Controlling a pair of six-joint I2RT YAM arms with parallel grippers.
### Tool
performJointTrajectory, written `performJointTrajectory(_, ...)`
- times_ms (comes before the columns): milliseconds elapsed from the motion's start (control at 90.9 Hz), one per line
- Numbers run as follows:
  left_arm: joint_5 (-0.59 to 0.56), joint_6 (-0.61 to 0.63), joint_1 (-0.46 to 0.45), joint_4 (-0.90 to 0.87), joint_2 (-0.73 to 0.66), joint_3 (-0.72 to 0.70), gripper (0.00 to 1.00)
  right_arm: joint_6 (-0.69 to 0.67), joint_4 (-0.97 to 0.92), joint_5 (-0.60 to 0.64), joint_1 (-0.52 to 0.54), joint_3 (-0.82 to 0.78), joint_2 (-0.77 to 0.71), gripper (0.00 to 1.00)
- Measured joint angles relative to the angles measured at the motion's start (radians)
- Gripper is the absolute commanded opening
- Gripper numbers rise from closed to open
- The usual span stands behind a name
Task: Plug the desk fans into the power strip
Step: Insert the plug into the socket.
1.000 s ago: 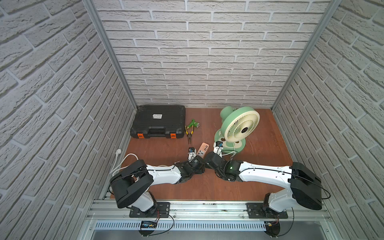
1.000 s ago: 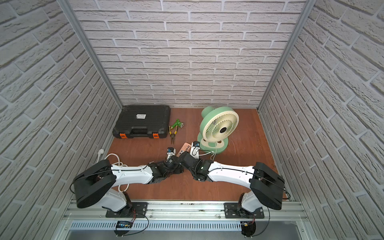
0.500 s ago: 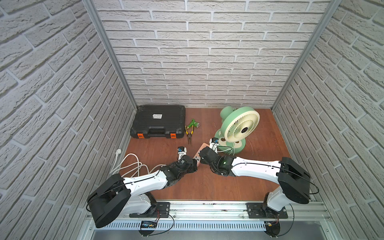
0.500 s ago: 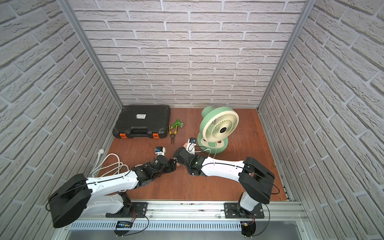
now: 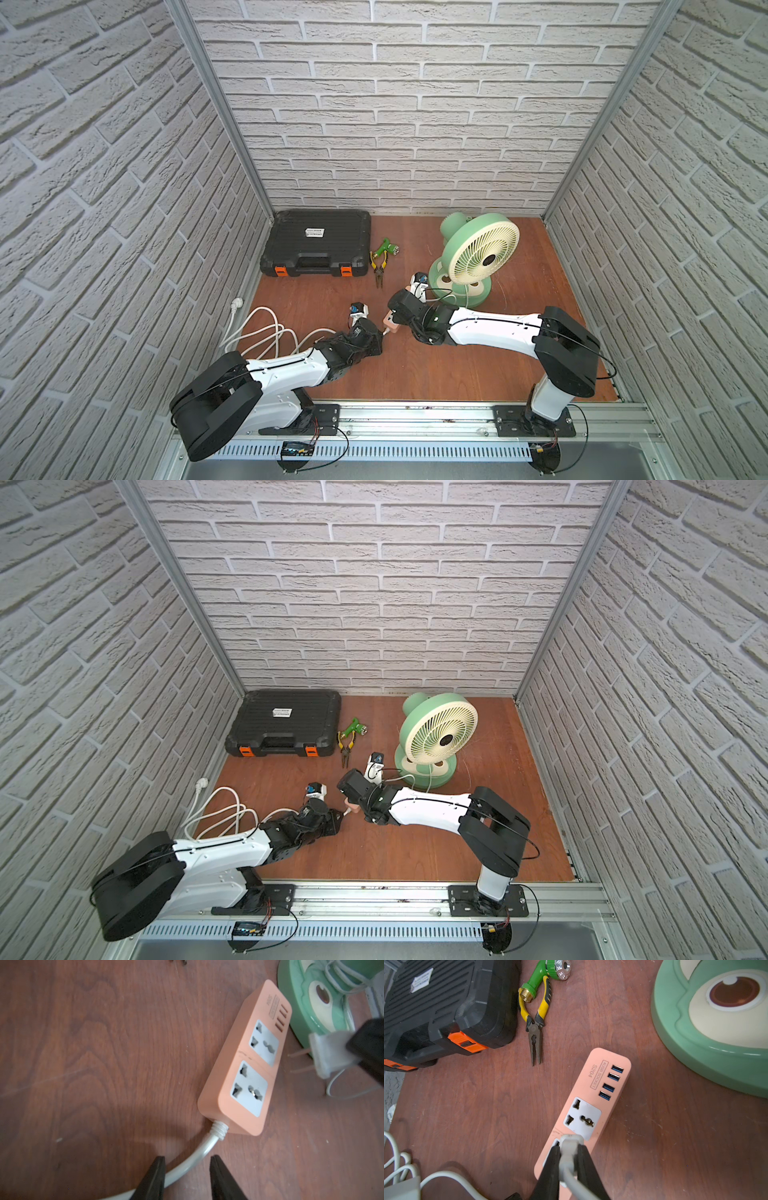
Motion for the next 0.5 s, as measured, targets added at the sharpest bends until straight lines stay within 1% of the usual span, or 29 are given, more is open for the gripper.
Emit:
performJointTrajectory(154,0.003,-0.013,-0.014,0.034,0.030,0.000,0.30,-0.002,-0.040,0.016,-0.002,0.037,0.024,0.03)
performJointTrajectory(330,0.001,-0.024,-0.024,0.049,0.030,-0.003,0.29,-0.006,-0.067,0.030,-0.002,0.093,0.040,0.02)
performJointTrajectory(495,-0.012,-0.038,-0.044,0.068,0.024,-0.016,0.25,-0.006,-0.085,0.038,-0.002,0.103,0.041,0.03)
